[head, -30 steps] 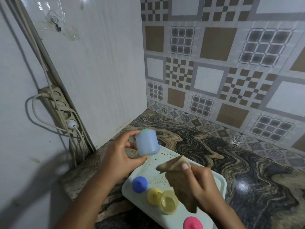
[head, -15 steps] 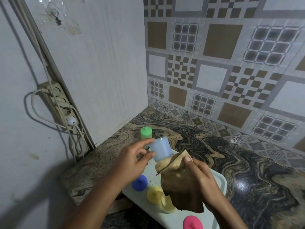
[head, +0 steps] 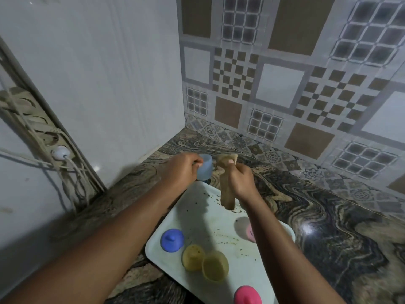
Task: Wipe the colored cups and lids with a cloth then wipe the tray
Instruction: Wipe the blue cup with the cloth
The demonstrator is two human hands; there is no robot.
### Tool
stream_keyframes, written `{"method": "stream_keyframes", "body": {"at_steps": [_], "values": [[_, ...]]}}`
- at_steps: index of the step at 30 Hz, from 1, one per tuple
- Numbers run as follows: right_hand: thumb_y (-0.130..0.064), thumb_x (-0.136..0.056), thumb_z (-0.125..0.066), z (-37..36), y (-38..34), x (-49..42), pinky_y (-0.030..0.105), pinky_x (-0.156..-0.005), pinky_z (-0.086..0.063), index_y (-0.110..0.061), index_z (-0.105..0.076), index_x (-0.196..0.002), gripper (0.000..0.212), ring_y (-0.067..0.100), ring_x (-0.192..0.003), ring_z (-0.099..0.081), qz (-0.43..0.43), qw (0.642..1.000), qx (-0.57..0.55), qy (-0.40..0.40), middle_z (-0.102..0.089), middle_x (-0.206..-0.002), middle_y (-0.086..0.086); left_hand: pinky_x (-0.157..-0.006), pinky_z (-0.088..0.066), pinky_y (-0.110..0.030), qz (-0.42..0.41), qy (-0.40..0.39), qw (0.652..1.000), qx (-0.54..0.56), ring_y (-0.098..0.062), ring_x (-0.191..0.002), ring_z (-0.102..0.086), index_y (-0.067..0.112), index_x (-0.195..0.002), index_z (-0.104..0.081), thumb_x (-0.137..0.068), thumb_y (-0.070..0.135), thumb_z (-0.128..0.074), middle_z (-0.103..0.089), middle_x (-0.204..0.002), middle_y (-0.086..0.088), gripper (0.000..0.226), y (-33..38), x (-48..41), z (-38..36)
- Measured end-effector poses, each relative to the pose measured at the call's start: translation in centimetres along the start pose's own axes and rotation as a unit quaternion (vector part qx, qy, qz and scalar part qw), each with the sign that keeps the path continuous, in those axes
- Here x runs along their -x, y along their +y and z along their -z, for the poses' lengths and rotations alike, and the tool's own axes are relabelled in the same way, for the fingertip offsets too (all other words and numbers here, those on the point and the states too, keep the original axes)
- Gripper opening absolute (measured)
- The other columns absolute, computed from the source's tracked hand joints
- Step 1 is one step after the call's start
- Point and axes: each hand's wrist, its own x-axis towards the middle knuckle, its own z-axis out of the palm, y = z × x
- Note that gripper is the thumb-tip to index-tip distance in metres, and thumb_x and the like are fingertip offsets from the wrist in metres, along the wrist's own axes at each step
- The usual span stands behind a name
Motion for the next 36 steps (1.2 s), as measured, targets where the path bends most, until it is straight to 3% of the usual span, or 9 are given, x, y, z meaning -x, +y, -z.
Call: {"method": "stream_keyframes", "body": {"at_steps": [4, 9, 14, 19, 22, 27, 31, 33, 36], "values": [[-0.033, -0.109, -0.040, -1.5, 1.1, -3.1, 0.036, -0.069, -0.042, -0.007, -0.061, -0.083, 0.042, 0.023, -0.073, -0.056, -0.006, 0.998, 0.056, -0.003, -0.057, -0.073, 0.002, -0.070, -0.055, -0.040, 0.008, -0.036, 0.997, -0.066, -0.025, -0.080, -0.069, 0.016, -0.093, -0.074, -0.091, 0.012, -0.060, -0.075, -0.091, -0.006, 0.014, -1.2, -3.0, -2.9], [-0.032, -0.109, -0.039, -2.9, 2.4, -5.4, 0.036, -0.059, -0.029, -0.012, -0.043, -0.061, 0.052, 0.023, -0.059, -0.044, -0.015, 0.995, 0.100, -0.013, -0.047, -0.063, 0.006, -0.074, -0.056, -0.039, 0.037, -0.105, 0.988, -0.109, -0.027, -0.084, -0.068, 0.018, -0.095, -0.074, -0.094, 0.018, -0.059, -0.073, -0.095, -0.005, 0.015, -2.6, -5.2, -5.9], [-0.032, -0.110, -0.038, -3.3, 3.0, -6.4, 0.039, -0.071, -0.038, 0.002, -0.056, -0.080, 0.049, 0.032, -0.077, -0.051, -0.027, 0.992, 0.125, -0.021, -0.056, -0.079, 0.017, -0.061, -0.049, -0.036, 0.040, -0.135, 0.980, -0.144, -0.029, -0.079, -0.067, 0.021, -0.086, -0.073, -0.089, 0.012, -0.060, -0.071, -0.088, -0.003, 0.015, -3.3, -5.7, -7.8], [-0.032, -0.109, -0.039, -3.3, 3.9, -7.0, 0.036, -0.072, -0.036, -0.006, -0.050, -0.071, 0.047, 0.031, -0.078, -0.052, -0.031, 0.992, 0.118, -0.016, -0.056, -0.078, 0.015, -0.064, -0.052, -0.035, 0.036, -0.150, 0.976, -0.156, -0.029, -0.088, -0.069, 0.025, -0.100, -0.076, -0.090, 0.016, -0.060, -0.074, -0.100, -0.003, 0.021, -3.5, -5.7, -8.4], [-0.031, -0.109, -0.040, -3.2, 3.9, -6.8, 0.034, -0.071, -0.033, -0.010, -0.045, -0.066, 0.048, 0.026, -0.069, -0.047, -0.039, 0.994, 0.104, -0.009, -0.051, -0.070, 0.009, -0.078, -0.058, -0.040, 0.043, -0.147, 0.978, -0.144, -0.030, -0.101, -0.069, 0.025, -0.120, -0.070, -0.093, 0.023, -0.060, -0.072, -0.115, -0.006, 0.029, -3.4, -5.3, -8.3], [-0.033, -0.109, -0.039, -2.7, 4.2, -6.2, 0.041, -0.075, -0.043, -0.004, -0.061, -0.081, 0.045, 0.034, -0.084, -0.057, -0.037, 0.996, 0.085, -0.003, -0.060, -0.080, 0.012, -0.078, -0.059, -0.042, 0.038, -0.130, 0.983, -0.121, -0.028, -0.098, -0.069, 0.021, -0.115, -0.072, -0.093, 0.024, -0.061, -0.074, -0.110, -0.004, 0.025, -2.1, -3.9, -6.5], [-0.034, -0.109, -0.040, -1.1, 3.3, -3.4, 0.038, -0.072, -0.040, -0.006, -0.059, -0.078, 0.046, 0.027, -0.074, -0.052, -0.017, 0.998, 0.053, 0.027, -0.054, -0.072, 0.005, -0.074, -0.059, -0.035, 0.020, -0.075, 0.996, -0.035, -0.016, -0.082, -0.070, 0.022, -0.117, -0.072, -0.091, 0.026, -0.068, -0.076, -0.106, 0.001, 0.027, -0.7, -0.4, -2.3], [-0.034, -0.108, -0.041, -0.4, 2.9, -0.8, 0.037, -0.069, -0.041, -0.002, -0.064, -0.091, 0.044, 0.021, -0.070, -0.052, 0.000, 0.999, 0.028, 0.029, -0.057, -0.074, 0.007, -0.075, -0.059, -0.035, 0.028, -0.085, 0.996, -0.003, -0.014, -0.082, -0.071, 0.023, -0.113, -0.074, -0.089, 0.027, -0.072, -0.077, -0.101, 0.003, 0.024, -0.6, 2.8, -0.3], [-0.035, -0.107, -0.044, -0.3, 2.8, 3.4, 0.035, -0.065, -0.038, 0.001, -0.062, -0.086, 0.045, 0.019, -0.067, -0.051, 0.006, 1.000, 0.024, 0.009, -0.060, -0.072, 0.009, -0.079, -0.059, -0.038, 0.066, -0.122, 0.990, 0.004, -0.016, -0.087, -0.072, 0.023, -0.113, -0.075, -0.087, 0.030, -0.075, -0.077, -0.103, 0.003, 0.027, -1.1, 7.7, 1.4]]}}
